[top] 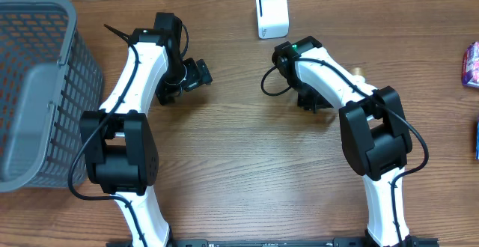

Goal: Scan the item barcode

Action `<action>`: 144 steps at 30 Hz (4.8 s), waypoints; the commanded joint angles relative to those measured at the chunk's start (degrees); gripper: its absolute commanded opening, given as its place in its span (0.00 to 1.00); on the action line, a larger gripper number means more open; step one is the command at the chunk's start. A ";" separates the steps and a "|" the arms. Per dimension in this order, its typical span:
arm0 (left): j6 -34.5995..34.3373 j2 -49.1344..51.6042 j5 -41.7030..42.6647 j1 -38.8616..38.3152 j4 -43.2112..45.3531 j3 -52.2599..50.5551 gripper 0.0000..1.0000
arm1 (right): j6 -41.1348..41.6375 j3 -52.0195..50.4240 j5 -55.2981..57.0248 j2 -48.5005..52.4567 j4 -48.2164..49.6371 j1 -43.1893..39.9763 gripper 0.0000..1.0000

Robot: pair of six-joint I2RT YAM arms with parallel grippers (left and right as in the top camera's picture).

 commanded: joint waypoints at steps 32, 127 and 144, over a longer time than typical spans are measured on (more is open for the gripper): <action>0.13 0.28 -0.59 -0.11 -0.37 0.33 1.00 | -22.29 -1.09 -48.50 -0.59 12.44 -27.52 0.48; 0.55 0.28 -0.57 -0.11 0.66 0.33 1.00 | -15.50 -0.13 -43.17 -0.48 8.55 -9.64 0.68; 0.52 0.28 -0.57 -0.11 0.66 0.33 1.00 | -14.40 2.29 -43.06 -0.55 9.22 -9.62 0.29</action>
